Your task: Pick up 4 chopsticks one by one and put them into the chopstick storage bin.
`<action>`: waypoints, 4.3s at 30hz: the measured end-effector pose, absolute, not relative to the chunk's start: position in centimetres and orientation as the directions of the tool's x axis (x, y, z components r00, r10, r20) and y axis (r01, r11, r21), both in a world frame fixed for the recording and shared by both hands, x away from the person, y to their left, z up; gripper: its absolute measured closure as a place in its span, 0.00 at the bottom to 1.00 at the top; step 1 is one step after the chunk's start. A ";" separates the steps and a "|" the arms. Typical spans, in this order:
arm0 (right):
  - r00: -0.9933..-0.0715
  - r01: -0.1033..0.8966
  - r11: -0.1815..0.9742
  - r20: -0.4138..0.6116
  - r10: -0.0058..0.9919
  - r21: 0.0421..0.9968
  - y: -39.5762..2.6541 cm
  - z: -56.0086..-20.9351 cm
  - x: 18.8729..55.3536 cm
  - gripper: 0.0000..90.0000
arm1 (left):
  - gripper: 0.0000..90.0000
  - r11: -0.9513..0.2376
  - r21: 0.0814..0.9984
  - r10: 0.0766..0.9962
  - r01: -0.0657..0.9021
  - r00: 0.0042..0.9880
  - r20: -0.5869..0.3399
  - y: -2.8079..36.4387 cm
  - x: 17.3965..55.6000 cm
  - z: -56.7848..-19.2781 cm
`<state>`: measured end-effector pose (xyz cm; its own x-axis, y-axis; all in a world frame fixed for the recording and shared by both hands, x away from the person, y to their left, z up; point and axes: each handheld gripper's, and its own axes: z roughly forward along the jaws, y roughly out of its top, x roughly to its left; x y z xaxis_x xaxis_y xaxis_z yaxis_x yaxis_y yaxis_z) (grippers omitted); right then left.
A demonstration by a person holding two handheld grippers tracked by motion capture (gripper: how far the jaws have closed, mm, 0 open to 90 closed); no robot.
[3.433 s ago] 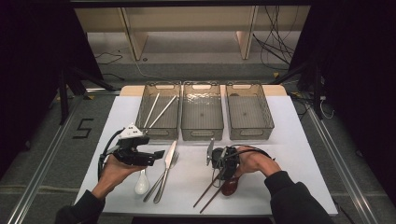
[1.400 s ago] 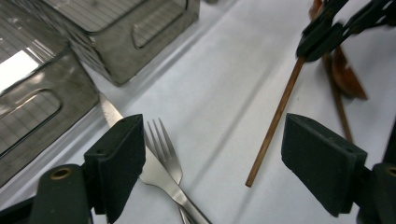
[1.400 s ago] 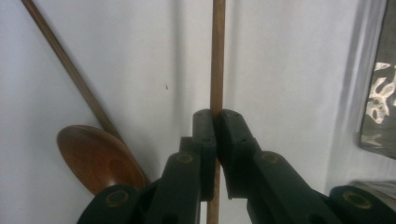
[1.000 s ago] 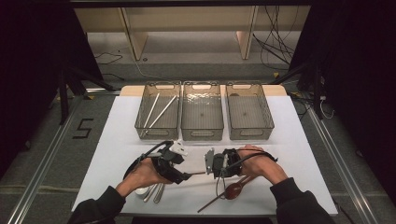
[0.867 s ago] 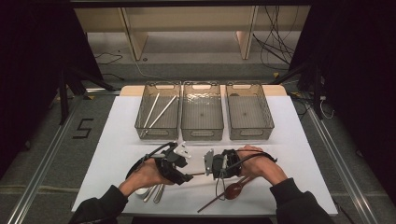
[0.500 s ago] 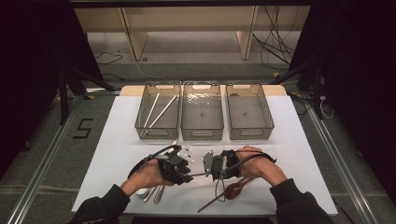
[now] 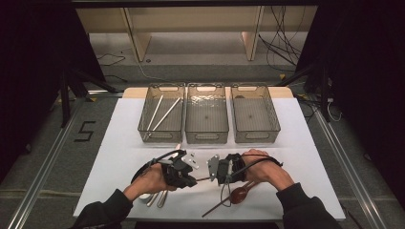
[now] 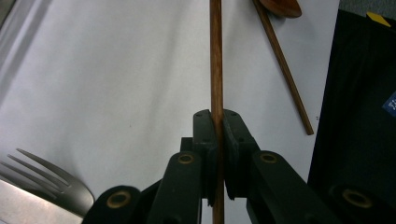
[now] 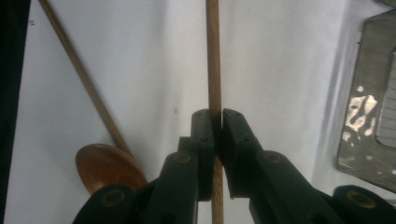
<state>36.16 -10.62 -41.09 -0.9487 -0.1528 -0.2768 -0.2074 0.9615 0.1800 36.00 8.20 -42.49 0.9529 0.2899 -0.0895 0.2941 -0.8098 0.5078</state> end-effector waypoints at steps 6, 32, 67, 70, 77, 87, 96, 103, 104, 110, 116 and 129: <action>-0.957 -0.139 0.945 -0.286 -0.051 0.296 -12.1 -39.7 36.6 0.73 | 0.95 -0.791 0.520 0.328 0.324 0.941 -0.087 9.0 36.4 -42.3; -0.959 0.059 0.927 -0.236 0.155 0.370 -15.9 -40.9 37.2 0.40 | 0.95 -0.600 0.655 0.574 0.459 0.817 -0.047 15.2 39.0 -39.9; -0.963 0.119 0.920 -0.183 0.198 0.372 -17.7 -41.6 36.6 0.33 | 0.95 -0.382 0.719 0.804 0.580 0.593 -0.052 20.2 47.0 -38.4; -0.963 0.121 0.918 -0.180 0.201 0.377 -17.9 -41.6 36.6 0.33 | 0.95 -0.372 0.713 0.821 0.594 0.569 -0.046 20.8 48.0 -38.3; -0.962 0.121 0.915 -0.183 0.204 0.384 -18.0 -41.5 36.5 0.32 | 0.95 -0.328 0.704 0.850 0.630 0.522 -0.071 21.6 50.0 -38.7; -0.962 0.124 0.912 -0.178 0.208 0.392 -18.2 -41.5 36.4 0.31 | 0.95 -0.305 0.677 0.872 0.670 0.483 -0.085 21.7 51.9 -39.7; -0.963 0.128 0.915 -0.171 0.207 0.382 -18.2 -41.6 36.4 0.31 | 0.95 -0.290 0.657 0.886 0.696 0.455 -0.092 21.4 53.0 -40.5; -0.964 0.125 0.915 -0.171 0.204 0.384 -18.2 -41.6 36.3 0.31 | 0.93 -0.284 0.649 0.897 0.706 0.435 -0.081 21.1 53.5 -41.2; -0.963 0.127 0.914 -0.171 0.206 0.385 -18.3 -41.6 36.3 0.31 | 0.90 -0.278 0.651 0.900 0.707 0.429 -0.081 21.1 53.5 -41.3; -0.964 0.132 0.914 -0.164 0.208 0.384 -18.3 -41.6 36.3 0.31 | 0.75 -0.268 0.667 0.898 0.695 0.431 -0.088 21.2 52.8 -40.7; -0.962 0.134 0.913 -0.170 0.213 0.385 -18.4 -41.5 36.5 0.31 | 0.50 -0.258 0.690 0.870 0.677 0.473 -0.138 20.9 50.9 -39.7; -0.958 0.132 0.932 -0.197 0.207 0.336 -18.5 -41.5 37.8 0.32 | 0.25 -0.253 0.772 0.763 0.583 0.611 -0.211 20.2 45.7 -39.7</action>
